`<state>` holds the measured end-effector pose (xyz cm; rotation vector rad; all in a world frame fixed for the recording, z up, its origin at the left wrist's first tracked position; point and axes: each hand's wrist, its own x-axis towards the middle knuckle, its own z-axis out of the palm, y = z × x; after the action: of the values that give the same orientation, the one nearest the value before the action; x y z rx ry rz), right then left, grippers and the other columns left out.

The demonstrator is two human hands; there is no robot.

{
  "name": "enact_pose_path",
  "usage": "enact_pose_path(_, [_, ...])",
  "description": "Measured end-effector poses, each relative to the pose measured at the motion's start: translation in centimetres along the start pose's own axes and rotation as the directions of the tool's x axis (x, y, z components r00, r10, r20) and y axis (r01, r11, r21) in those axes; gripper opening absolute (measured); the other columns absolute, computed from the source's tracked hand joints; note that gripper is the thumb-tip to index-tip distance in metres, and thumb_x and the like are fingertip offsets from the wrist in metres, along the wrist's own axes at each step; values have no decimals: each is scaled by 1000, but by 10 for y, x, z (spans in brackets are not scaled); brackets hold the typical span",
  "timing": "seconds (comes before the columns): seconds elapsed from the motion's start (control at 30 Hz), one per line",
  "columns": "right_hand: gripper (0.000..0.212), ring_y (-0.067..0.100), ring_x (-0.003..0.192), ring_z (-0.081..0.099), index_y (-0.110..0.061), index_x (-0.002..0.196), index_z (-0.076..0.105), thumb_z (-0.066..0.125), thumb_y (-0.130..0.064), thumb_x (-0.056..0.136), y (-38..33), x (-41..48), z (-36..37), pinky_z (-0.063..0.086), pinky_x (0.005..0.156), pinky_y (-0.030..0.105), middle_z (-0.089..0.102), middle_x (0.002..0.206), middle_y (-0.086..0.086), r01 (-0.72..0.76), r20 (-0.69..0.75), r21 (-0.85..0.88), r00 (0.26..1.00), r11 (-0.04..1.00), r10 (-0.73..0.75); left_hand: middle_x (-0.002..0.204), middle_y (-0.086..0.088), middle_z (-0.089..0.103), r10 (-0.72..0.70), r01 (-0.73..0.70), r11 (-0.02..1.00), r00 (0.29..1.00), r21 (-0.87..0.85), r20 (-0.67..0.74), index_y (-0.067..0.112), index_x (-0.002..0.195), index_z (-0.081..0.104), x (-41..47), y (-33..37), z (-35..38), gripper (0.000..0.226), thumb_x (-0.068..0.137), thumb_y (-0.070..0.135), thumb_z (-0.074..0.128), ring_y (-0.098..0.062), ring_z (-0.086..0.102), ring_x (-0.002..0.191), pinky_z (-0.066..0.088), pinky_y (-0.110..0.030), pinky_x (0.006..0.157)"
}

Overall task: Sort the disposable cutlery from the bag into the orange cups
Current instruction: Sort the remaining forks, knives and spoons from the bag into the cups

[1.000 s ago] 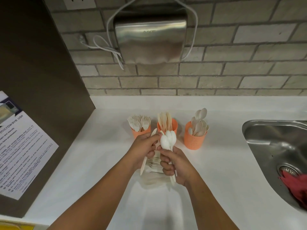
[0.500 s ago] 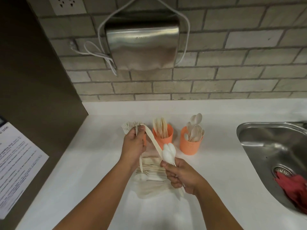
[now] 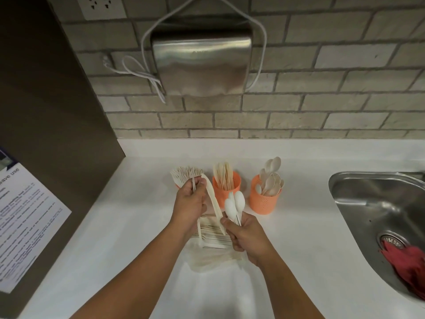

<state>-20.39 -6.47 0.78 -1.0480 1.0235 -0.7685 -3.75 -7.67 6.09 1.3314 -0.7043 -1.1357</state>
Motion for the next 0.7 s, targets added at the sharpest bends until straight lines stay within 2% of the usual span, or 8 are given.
enact_pose_path(0.1, [33,13,48,30,5,101,59,71,-26,96,1,-1,8,24,43,23,44,60,4,-15,27,-2,1000,1000,15,59,2,31,-25,28,997,999,-69,34,9,114,62,0,-4,0,19,108,26,56,-9,25,45,25,-22,42])
enact_pose_path(0.23, [23,13,47,27,-10,84,57,69,-23,97,3,-4,16,21,44,23,40,57,3,-39,68,37,997,999,36,64,-1,28,-61,65,995,997,-71,56,12,111,62,-1,-8,0,23,108,33,54,-11,23,49,28,-22,43])
enact_pose_path(0.33, [22,11,46,28,-11,81,57,68,-21,98,5,-4,21,20,43,24,40,55,0,-59,53,77,997,995,55,61,5,42,-60,63,998,995,-26,78,12,104,69,-1,-8,1,28,108,36,54,-8,39,48,38,-19,45])
enact_pose_path(0.43, [24,11,45,30,-12,79,57,68,-21,98,6,-5,23,23,42,23,40,55,0,-64,40,110,997,992,60,82,5,64,-43,22,989,989,147,140,20,101,75,5,-17,1,28,102,43,60,-14,65,81,54,-32,79])
enact_pose_path(0.5, [24,11,45,30,-13,79,57,67,-21,99,4,-5,24,24,42,23,40,55,0,-60,34,113,998,992,56,89,19,73,-48,18,980,988,199,147,24,101,77,8,-24,2,27,106,38,55,3,68,90,52,-30,92])
enact_pose_path(0.57, [23,11,46,30,-12,80,57,67,-21,99,2,-5,25,25,42,23,39,56,0,-43,35,81,999,996,40,92,23,73,-56,22,970,990,241,133,20,105,75,9,-24,7,29,109,33,49,19,64,91,50,-25,94])
enact_pose_path(0.63, [26,10,45,32,-16,75,57,67,-21,98,1,-4,25,28,44,24,39,55,-1,-13,1,19,1000,1000,13,109,13,75,-92,60,976,985,209,148,26,106,74,10,-25,11,27,110,34,48,1,67,110,49,-32,106])
enact_pose_path(0.7, [30,10,44,36,-22,69,59,66,-22,98,0,-2,25,33,46,25,42,55,-3,20,-64,-74,998,997,-25,115,15,70,-133,102,979,976,178,172,36,103,68,10,-19,15,24,111,34,45,-3,63,113,44,-31,107])
